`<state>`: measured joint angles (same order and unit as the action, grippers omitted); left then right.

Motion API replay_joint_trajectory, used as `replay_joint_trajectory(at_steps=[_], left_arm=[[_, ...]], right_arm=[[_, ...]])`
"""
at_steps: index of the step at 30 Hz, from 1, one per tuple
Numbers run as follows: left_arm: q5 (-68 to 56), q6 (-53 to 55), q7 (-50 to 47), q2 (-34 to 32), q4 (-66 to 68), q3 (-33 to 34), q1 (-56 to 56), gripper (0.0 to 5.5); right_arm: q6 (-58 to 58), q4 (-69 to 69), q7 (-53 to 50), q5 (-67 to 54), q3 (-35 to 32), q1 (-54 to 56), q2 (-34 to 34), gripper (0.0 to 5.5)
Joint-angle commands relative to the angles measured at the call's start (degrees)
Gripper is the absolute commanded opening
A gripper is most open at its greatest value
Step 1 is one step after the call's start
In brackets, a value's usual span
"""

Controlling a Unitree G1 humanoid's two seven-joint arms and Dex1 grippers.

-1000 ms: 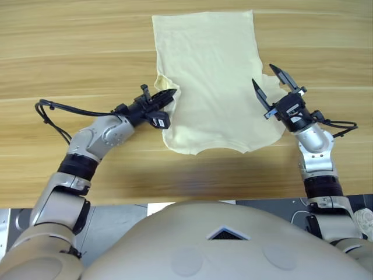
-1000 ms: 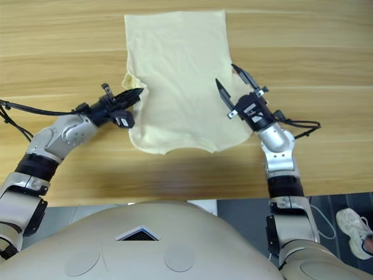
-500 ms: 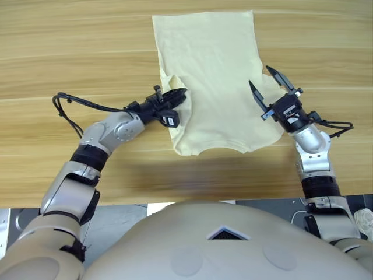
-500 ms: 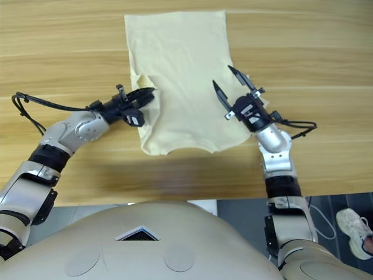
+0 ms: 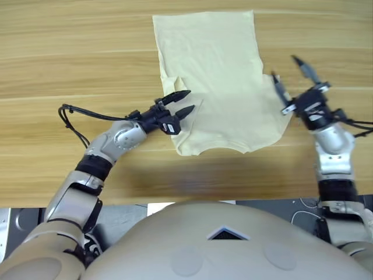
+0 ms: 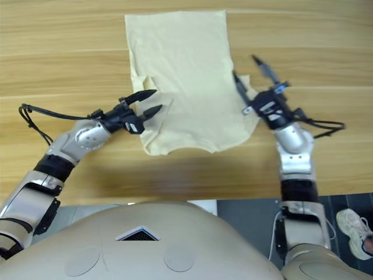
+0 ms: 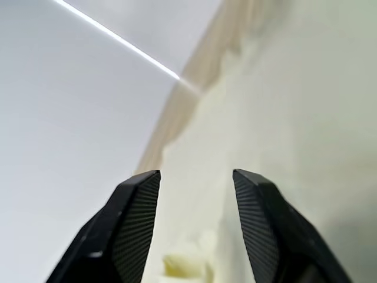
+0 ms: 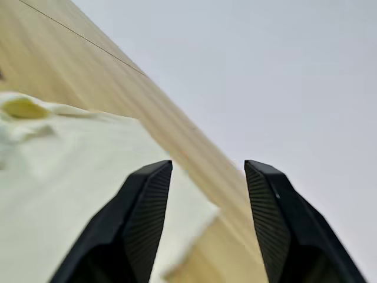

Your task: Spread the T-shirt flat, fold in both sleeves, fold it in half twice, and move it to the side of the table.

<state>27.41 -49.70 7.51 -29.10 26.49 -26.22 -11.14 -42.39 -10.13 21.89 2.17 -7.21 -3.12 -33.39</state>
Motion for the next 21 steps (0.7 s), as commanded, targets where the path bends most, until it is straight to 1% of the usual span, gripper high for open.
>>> replay_joint_trajectory(at_steps=[1,3,4,5,8,11,14,18,21], left_arm=[[-0.13,0.69,-0.12,-2.89,-3.11,3.19,3.88,2.28],[-1.82,0.82,-0.93,-3.64,-6.06,6.02,5.63,2.28],[-2.65,0.98,-1.35,-3.81,-7.94,7.54,6.58,2.28],[-3.09,1.21,-1.60,-3.85,-9.54,8.69,7.40,2.28],[-4.38,1.90,-1.86,-3.72,-14.38,11.56,9.80,2.28],[-5.52,2.86,-2.38,-3.20,-17.89,14.28,11.43,2.28],[-4.39,3.24,-2.59,-3.06,-16.74,15.26,11.72,2.28],[-3.33,3.67,-2.34,-2.76,-16.70,15.76,12.16,2.28],[-3.00,3.83,-2.44,-2.45,-16.68,16.10,12.24,2.28]], right_arm=[[1.25,-0.15,-3.56,8.54,-7.88,-3.47,-8.21,2.29],[2.09,-4.02,-8.09,19.06,-9.74,-5.95,-13.02,2.29],[2.78,-5.93,-9.83,24.25,-8.63,-7.72,-14.96,2.29],[3.28,-7.41,-10.52,27.15,-7.06,-9.01,-15.79,2.29],[5.18,-11.33,-10.28,34.95,0.61,-10.73,-16.69,2.29],[6.58,-14.79,-10.47,37.56,4.66,-8.78,-18.04,2.29],[6.91,-16.01,-10.82,37.64,6.98,-8.18,-19.52,2.29],[6.77,-15.03,-11.15,37.58,10.70,-6.10,-18.77,2.29],[7.08,-17.40,-12.62,38.78,13.64,-1.63,-17.92,2.29]])
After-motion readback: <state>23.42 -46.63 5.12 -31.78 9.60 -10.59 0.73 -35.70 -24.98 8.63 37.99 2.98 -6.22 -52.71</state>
